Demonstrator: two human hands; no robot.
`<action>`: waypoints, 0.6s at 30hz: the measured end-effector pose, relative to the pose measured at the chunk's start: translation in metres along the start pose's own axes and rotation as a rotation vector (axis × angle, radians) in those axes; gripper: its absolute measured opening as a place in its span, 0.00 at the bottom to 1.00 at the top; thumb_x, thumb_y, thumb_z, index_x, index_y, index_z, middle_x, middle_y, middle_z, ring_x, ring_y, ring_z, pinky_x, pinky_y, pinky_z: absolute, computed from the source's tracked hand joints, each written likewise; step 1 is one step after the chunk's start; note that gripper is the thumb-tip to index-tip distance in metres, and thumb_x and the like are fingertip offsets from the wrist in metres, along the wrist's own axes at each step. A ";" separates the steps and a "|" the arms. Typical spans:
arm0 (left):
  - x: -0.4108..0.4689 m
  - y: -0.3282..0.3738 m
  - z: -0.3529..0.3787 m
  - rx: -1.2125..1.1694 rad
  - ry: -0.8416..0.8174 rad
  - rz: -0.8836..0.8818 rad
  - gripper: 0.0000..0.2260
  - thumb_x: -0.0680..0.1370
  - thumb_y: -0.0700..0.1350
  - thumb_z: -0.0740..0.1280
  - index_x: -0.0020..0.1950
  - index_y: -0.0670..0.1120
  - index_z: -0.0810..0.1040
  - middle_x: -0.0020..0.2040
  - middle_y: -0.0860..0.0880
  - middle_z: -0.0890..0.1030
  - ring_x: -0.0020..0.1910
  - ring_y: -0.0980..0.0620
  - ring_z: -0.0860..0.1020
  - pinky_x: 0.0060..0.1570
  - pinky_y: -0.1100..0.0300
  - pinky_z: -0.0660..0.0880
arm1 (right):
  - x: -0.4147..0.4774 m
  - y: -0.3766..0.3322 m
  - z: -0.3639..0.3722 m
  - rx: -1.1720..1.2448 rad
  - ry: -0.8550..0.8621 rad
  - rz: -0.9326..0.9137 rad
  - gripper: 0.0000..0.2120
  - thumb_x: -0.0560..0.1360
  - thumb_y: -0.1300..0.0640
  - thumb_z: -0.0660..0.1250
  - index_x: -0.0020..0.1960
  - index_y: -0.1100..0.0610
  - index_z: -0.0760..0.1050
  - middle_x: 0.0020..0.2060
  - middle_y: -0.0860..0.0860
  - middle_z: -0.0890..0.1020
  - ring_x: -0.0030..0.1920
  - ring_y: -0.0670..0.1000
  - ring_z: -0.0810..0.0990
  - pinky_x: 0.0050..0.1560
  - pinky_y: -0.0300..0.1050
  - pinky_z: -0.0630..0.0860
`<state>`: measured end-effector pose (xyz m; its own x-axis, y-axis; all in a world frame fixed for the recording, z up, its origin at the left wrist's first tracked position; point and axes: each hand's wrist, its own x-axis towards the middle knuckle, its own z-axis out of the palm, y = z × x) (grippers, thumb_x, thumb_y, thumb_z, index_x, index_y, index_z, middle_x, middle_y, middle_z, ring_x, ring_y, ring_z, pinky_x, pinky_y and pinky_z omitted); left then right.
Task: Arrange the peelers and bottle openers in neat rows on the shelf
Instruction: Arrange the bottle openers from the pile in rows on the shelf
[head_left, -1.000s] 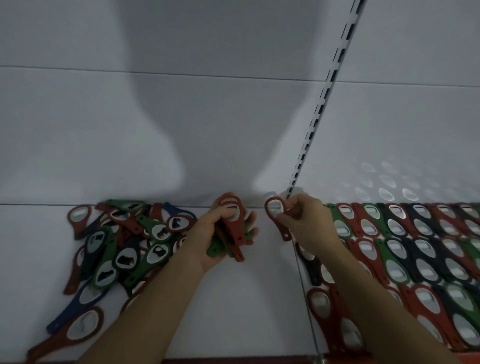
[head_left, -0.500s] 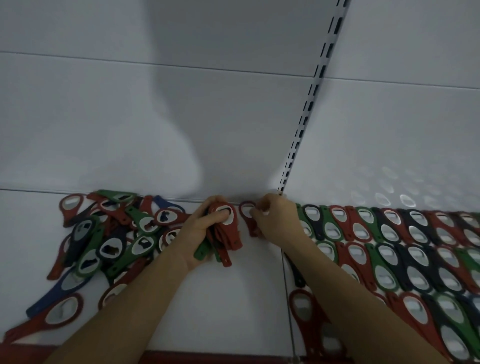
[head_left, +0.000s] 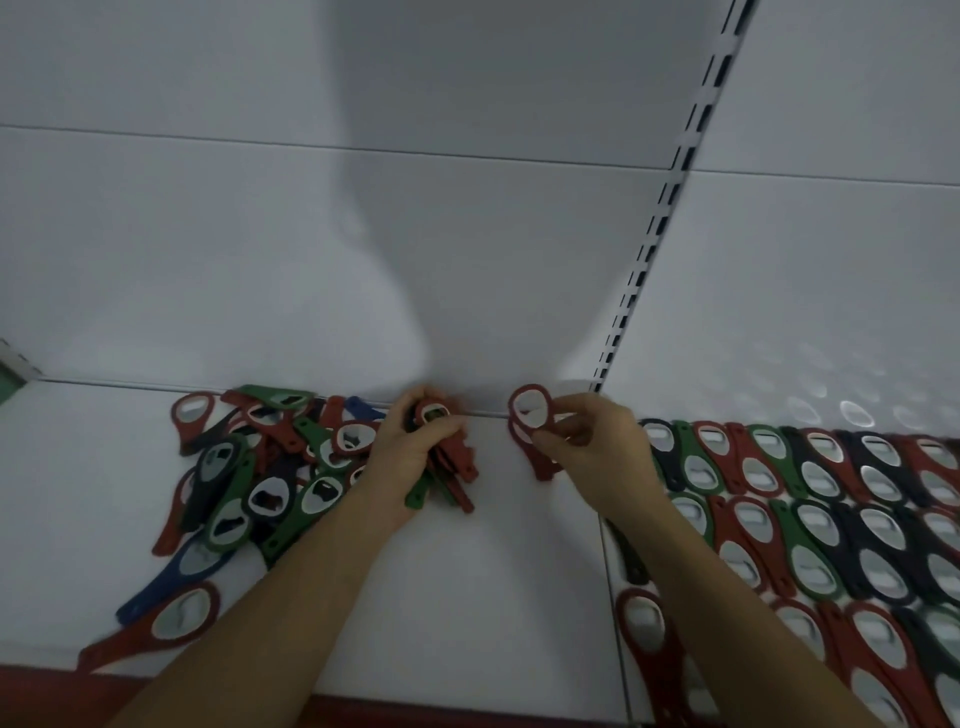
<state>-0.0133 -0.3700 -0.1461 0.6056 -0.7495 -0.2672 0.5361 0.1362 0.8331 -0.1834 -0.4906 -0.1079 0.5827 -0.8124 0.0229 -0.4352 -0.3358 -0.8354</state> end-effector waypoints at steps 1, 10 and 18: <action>0.002 0.002 -0.003 0.022 0.005 0.009 0.13 0.74 0.31 0.72 0.52 0.46 0.79 0.50 0.39 0.83 0.38 0.45 0.83 0.37 0.49 0.81 | 0.003 0.002 -0.001 -0.009 -0.007 0.008 0.10 0.73 0.54 0.77 0.52 0.47 0.80 0.39 0.44 0.85 0.38 0.45 0.84 0.41 0.41 0.81; 0.007 0.022 -0.040 0.023 0.027 0.002 0.16 0.77 0.29 0.65 0.54 0.48 0.82 0.48 0.43 0.83 0.40 0.47 0.84 0.41 0.49 0.81 | 0.006 -0.007 0.026 -0.109 -0.041 -0.251 0.17 0.66 0.70 0.78 0.36 0.48 0.81 0.40 0.43 0.81 0.38 0.43 0.79 0.40 0.35 0.74; -0.004 0.056 -0.030 0.893 -0.376 0.321 0.14 0.74 0.30 0.69 0.46 0.50 0.80 0.44 0.47 0.81 0.43 0.46 0.82 0.40 0.52 0.82 | 0.011 -0.014 0.054 -0.368 -0.032 -0.394 0.15 0.70 0.74 0.66 0.49 0.60 0.85 0.48 0.56 0.80 0.49 0.56 0.78 0.48 0.49 0.77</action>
<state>0.0325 -0.3397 -0.1127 0.3370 -0.9386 0.0740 -0.3470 -0.0507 0.9365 -0.1337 -0.4688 -0.1259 0.7685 -0.5783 0.2738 -0.3882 -0.7616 -0.5189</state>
